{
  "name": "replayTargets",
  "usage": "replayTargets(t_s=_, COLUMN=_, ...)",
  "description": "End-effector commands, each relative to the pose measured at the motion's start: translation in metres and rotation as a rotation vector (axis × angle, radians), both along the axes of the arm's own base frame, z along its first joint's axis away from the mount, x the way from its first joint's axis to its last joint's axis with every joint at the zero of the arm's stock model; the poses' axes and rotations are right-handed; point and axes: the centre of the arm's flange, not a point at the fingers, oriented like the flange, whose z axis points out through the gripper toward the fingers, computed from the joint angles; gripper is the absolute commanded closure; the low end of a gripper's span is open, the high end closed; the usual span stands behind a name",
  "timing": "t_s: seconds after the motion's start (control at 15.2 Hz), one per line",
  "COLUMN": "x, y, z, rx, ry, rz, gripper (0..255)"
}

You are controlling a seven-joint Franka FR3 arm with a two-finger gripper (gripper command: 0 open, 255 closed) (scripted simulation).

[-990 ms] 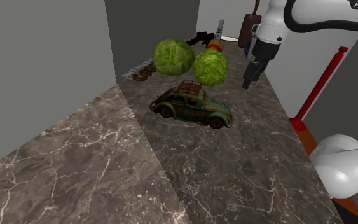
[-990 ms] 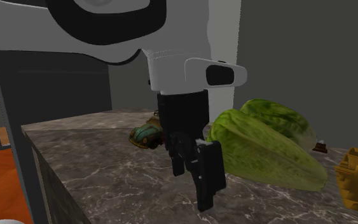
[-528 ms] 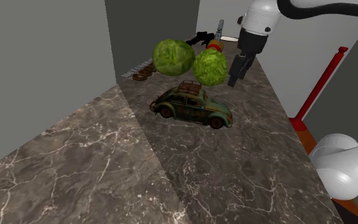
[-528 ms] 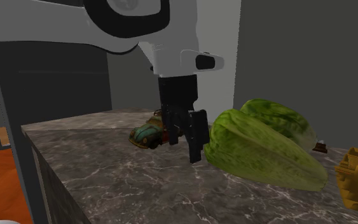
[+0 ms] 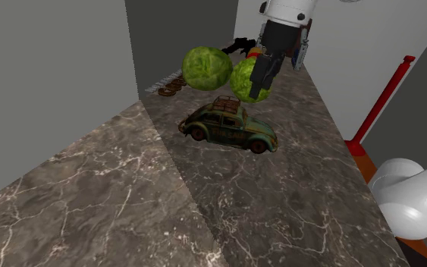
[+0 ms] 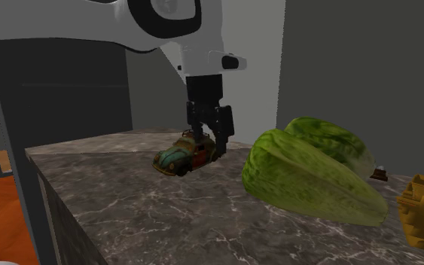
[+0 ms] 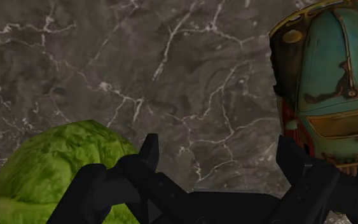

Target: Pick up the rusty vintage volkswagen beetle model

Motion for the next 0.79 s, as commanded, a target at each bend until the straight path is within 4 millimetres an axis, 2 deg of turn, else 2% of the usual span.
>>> replayTargets(t_s=0.0, x=-0.004, y=0.025, z=0.007, rx=0.013, ry=-0.001, rz=0.025, gripper=0)
replayTargets(t_s=0.53, x=-0.007, y=0.113, z=0.042, rx=0.06, ry=-0.007, rz=0.118, gripper=0)
replayTargets(t_s=0.73, x=-0.007, y=0.113, z=0.026, rx=0.06, ry=-0.007, rz=0.118, gripper=0)
